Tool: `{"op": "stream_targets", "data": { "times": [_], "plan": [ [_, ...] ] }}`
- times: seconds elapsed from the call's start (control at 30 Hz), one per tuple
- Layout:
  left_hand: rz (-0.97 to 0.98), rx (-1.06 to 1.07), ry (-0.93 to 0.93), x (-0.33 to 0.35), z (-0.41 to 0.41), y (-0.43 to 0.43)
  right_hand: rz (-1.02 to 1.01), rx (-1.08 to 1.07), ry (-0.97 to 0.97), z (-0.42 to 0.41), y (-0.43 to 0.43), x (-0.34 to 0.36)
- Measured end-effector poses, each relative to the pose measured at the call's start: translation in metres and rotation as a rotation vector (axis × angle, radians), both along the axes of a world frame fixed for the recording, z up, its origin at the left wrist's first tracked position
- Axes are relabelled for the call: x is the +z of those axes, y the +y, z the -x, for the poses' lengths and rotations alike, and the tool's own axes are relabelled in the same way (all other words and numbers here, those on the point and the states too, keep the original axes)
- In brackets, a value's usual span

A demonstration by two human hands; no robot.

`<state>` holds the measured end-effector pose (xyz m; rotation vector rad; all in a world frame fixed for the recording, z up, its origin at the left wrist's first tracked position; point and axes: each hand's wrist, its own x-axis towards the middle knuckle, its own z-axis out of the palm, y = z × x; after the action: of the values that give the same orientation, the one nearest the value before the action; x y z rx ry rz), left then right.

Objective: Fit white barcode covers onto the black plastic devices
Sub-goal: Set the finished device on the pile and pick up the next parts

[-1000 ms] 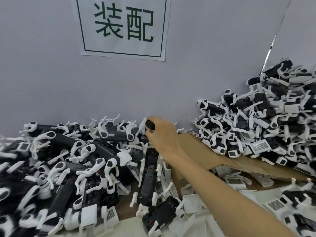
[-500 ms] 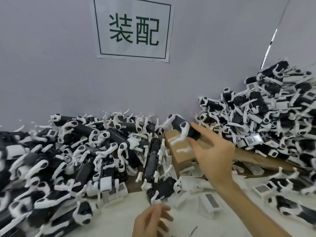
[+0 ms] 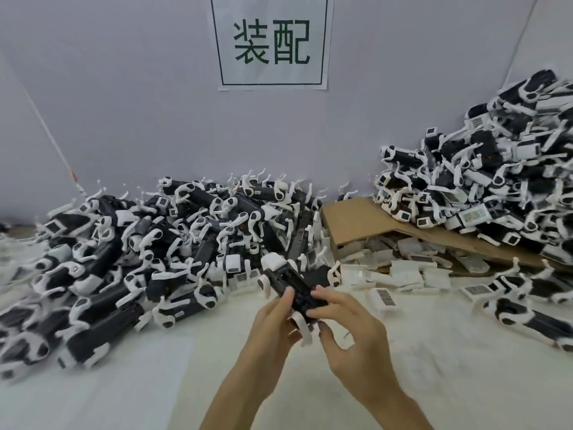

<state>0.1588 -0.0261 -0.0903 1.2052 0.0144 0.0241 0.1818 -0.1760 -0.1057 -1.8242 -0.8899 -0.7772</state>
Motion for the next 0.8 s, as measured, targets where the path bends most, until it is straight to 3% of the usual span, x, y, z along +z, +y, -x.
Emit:
{"op": "stream_targets", "data": {
  "times": [0.13, 0.23, 0.4, 0.5, 0.8],
  "plan": [
    [0.017, 0.091, 0.087, -0.012, 0.017, 0.003, 0.050, 0.071, 0.088, 0.003, -0.011, -0.001],
    [0.080, 0.159, 0.190, -0.024, 0.026, 0.002, 0.059, -0.078, 0.326, -0.008, -0.032, -0.006],
    [0.154, 0.213, 0.256, -0.030, 0.033, 0.004, 0.597, -0.175, 0.689, -0.017, -0.063, -0.010],
    [0.191, 0.207, 0.239, -0.028, 0.036, 0.001, 0.737, -0.164, 0.776, -0.012, -0.067, -0.003],
    [0.142, 0.095, 0.208, -0.029, 0.042, -0.004, 0.419, -0.142, 0.807, -0.009, -0.064, -0.005]
  ]
}}
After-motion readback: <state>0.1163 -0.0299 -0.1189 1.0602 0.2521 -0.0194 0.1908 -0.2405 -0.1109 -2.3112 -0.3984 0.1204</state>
